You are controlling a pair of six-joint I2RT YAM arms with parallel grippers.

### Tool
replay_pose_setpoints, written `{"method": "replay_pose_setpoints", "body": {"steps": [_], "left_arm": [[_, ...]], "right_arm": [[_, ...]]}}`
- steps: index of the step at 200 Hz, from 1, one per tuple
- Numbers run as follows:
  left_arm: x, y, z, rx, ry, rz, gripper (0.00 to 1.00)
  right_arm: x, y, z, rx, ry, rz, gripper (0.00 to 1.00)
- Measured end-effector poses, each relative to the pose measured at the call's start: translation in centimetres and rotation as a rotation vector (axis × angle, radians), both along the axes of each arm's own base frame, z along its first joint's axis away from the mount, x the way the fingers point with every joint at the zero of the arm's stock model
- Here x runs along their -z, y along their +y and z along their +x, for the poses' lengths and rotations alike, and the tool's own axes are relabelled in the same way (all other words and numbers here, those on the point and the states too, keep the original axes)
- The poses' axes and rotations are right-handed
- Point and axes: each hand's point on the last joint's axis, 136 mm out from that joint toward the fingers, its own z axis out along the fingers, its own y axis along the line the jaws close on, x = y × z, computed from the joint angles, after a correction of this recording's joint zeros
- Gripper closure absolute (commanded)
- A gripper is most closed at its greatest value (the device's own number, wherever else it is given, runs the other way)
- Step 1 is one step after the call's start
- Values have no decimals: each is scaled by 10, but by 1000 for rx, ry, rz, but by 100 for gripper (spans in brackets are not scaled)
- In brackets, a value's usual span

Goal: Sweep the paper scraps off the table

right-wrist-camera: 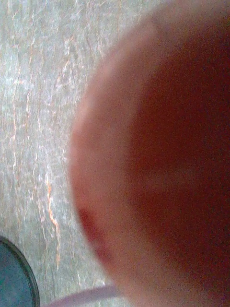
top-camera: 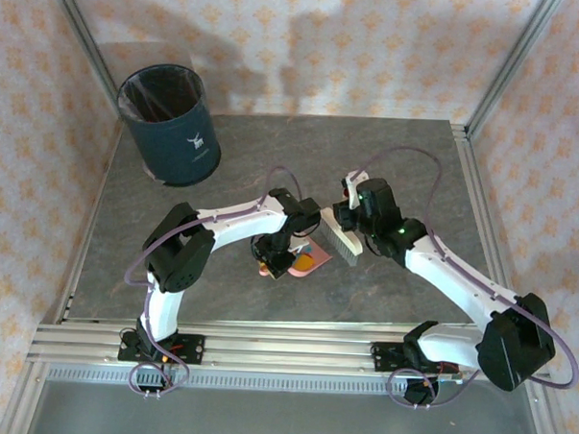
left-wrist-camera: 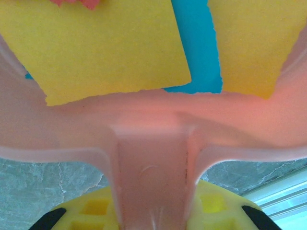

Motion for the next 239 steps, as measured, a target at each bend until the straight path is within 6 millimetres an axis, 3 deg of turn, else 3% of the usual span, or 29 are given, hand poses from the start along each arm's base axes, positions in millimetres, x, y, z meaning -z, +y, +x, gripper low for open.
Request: {"method": "replay_pose_setpoints", "body": {"steps": [51, 101, 146, 180, 239], "left_arm": [[1, -1, 0, 2, 2, -5, 100], [1, -1, 0, 2, 2, -9, 100], [1, -1, 0, 2, 1, -9, 100], [1, -2, 0, 2, -1, -10, 100], [-9, -3, 9, 7, -63, -29, 100]], "right_arm": [[10, 3, 7, 13, 15, 0, 100], [12, 23, -5, -96, 62, 67, 100], [11, 29, -9, -128, 74, 85, 100], [4, 16, -5, -69, 37, 54, 100], [-34, -25, -1, 118, -121, 19, 100]]}}
